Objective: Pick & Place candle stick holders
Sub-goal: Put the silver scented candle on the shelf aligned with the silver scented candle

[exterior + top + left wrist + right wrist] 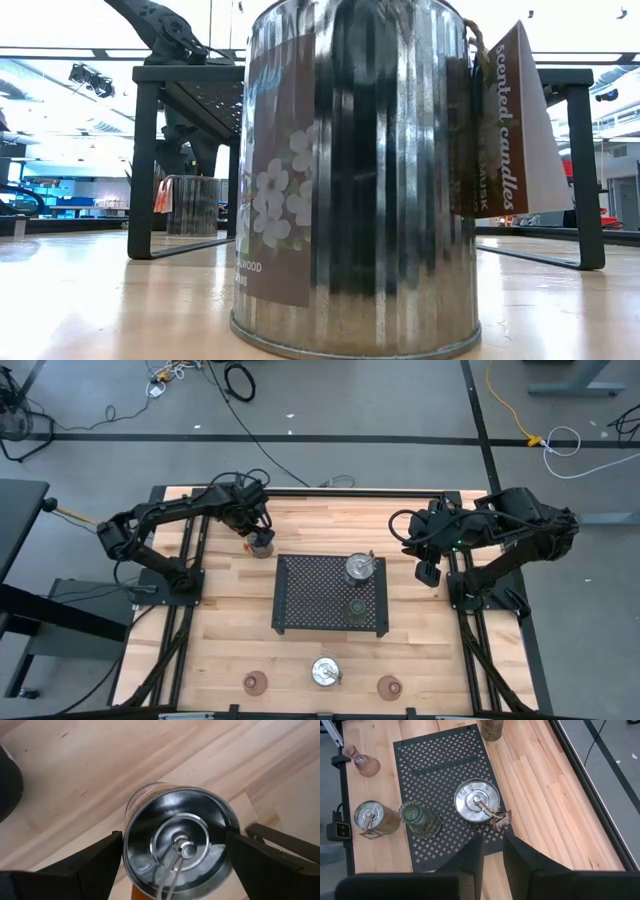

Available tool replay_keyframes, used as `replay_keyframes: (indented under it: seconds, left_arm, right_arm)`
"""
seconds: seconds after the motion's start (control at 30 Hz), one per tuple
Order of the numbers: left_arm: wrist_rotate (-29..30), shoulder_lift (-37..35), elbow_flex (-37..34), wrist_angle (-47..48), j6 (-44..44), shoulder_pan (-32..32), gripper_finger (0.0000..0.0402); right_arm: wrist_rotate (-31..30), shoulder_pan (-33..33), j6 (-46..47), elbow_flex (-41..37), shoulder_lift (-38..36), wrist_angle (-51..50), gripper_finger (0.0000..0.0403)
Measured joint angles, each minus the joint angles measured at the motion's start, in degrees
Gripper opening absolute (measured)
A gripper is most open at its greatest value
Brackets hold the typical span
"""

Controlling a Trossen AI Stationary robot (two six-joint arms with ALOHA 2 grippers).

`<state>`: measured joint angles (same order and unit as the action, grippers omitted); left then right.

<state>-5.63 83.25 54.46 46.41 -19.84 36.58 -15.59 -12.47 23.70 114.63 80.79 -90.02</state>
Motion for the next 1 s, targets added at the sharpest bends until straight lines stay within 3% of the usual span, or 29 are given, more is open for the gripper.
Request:
replay_keyframes:
  seconds: [1.0]
  left_arm:
    - [-1.5, 2.4, 5.9, 5.7, 2.3, 0.1, 0.0355]
  right_arm:
    - [0.0, 0.0, 1.3, 0.0, 0.0, 0.0, 0.0073]
